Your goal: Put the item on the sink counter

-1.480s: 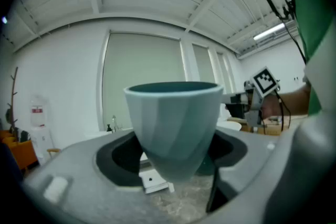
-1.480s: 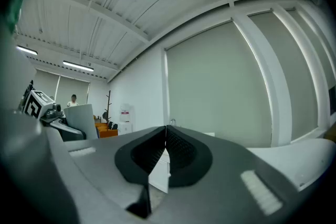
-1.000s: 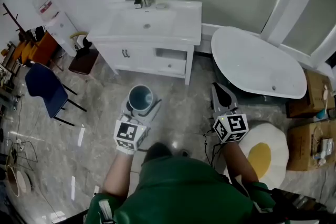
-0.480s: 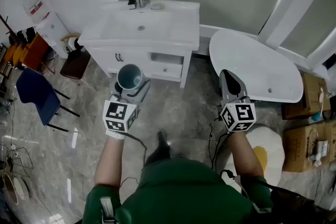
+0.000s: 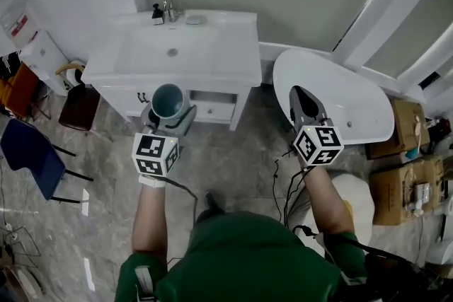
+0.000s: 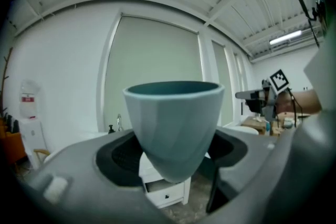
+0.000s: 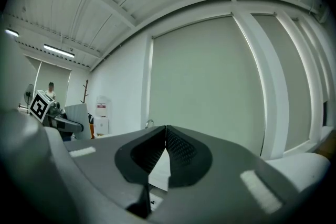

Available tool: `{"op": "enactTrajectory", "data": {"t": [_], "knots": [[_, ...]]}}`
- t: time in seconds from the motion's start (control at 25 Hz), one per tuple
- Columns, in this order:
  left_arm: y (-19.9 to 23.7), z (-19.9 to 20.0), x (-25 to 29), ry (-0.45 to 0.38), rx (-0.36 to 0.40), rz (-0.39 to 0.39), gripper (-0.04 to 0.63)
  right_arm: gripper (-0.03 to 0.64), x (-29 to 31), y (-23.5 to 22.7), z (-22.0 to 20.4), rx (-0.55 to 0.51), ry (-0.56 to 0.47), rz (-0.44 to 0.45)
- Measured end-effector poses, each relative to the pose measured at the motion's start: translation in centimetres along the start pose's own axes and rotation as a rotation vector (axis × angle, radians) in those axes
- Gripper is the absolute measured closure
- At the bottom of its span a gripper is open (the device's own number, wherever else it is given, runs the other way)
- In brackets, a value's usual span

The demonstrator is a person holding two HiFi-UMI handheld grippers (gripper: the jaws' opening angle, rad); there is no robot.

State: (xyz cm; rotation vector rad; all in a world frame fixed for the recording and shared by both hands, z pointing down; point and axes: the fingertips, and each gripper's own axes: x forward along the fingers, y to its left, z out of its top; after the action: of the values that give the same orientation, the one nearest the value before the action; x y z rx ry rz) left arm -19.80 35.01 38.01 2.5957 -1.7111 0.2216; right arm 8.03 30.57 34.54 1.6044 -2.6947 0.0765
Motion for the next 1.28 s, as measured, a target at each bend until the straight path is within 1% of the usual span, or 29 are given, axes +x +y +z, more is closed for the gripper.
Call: {"op": "enactTrajectory", "data": {"t": [0.28,0.4,0.6,0.76,0.92,1.12,1.28], "knots": [[4.6,-0.5,4.5,0.016,0.004,-0.055,0.236,0.615,5.4,0.6,-0.8,-0.017,0.019,-0.043],[5.7,-0.4,6.4,0.018,0.010,-0.075,0.236,0.615,7.3,0.4,-1.4,-0.021,0.028,-0.053],[6.7,-1.1,10.5,0.042,0.008,-0.095,0.236,0.614,10.6,-1.4,-2.6,-0.018,0.035,-0.055],[7.5,-1.5,14.3,0.059,0.018,-0.097,0.236,0.615,14.4,-4.0,-3.8,0.002,0.032,-0.030],[8.9,-0.6,18.6,0.065,0.038,-0.072,0.236,0.615,19.0,-7.0,-4.6,0.030,0.036,-0.004],[10.4,0.5,25.9,0.084,0.024,-0.038,0.236,0.615,25.4,-11.4,-4.8,0.044,0.061,0.037],[9.7,0.6,31.4,0.104,0.012,-0.032,0.236,0.615,28.9,-15.7,-5.2,0.059,0.080,0.054]]}}
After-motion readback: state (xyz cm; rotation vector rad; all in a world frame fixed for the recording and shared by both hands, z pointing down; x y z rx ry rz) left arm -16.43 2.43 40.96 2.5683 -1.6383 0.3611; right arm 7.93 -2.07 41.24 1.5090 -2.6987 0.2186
